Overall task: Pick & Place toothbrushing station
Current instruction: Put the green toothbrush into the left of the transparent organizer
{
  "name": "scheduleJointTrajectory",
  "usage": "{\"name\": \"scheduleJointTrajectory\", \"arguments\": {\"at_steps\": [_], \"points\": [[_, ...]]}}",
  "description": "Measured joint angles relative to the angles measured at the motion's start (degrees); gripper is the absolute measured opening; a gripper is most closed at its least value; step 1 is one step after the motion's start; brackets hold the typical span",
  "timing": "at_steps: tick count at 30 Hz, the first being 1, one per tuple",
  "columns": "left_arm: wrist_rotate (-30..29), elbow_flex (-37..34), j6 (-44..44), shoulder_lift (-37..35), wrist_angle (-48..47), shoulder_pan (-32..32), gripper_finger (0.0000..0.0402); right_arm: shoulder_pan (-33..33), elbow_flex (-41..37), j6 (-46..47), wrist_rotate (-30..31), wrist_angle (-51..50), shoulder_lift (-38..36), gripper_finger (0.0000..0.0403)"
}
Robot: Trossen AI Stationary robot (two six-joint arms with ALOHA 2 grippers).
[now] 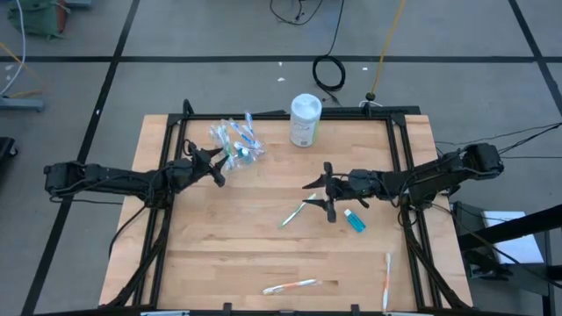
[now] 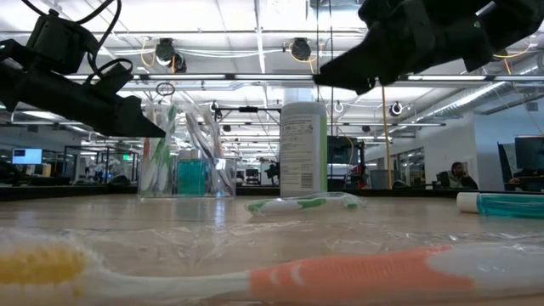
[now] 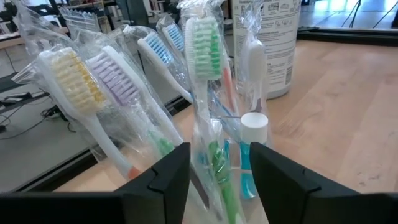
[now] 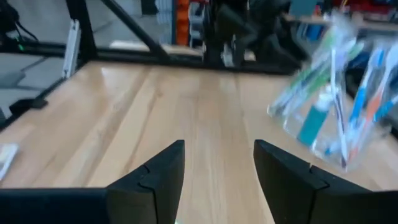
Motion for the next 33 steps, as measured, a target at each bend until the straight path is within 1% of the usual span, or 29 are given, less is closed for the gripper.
{"name": "scheduleJointTrajectory", "arguments": {"at_steps": [4,9,11,13,16,18,22,28,33], "points": [[0.0,0.0,0.0,-0.1,0.1,-1.1,0.0173,-1.6,0.0,1.1,0.3,-6.3,0.0,0.0187],[-0.1,1.0,0.0,-0.1,0.5,-2.1,0.0173,-3.8,0.0,-1.6,2.2,-11.7,1.5,0.0187],[-0.1,1.6,0.0,-0.1,0.5,-2.6,0.0173,-4.3,0.0,-1.7,0.7,-12.1,3.1,0.0187],[-0.4,1.9,0.0,-0.1,0.5,-3.2,0.0173,-4.5,0.0,-3.0,-1.3,-10.1,5.6,0.0187],[-2.1,2.4,0.0,-0.1,0.2,-4.2,0.0173,-5.1,0.0,-6.2,-1.7,-9.0,9.9,0.0187],[-3.0,2.5,0.0,-0.1,0.2,-5.0,0.0173,-5.8,0.1,-6.5,-2.0,-7.5,12.2,0.0187],[-3.1,2.6,0.6,-0.1,0.2,-5.6,0.0173,-6.9,1.3,-5.9,-8.6,-10.1,14.7,0.0186],[-3.2,2.6,0.5,-0.1,0.2,-5.6,0.0173,-7.3,4.3,-6.6,-8.8,-10.4,17.4,0.0165],[-3.2,2.6,0.4,-0.1,0.4,-5.6,0.0173,-7.3,6.6,-6.9,-8.8,-17.4,20.8,0.0142]]}}
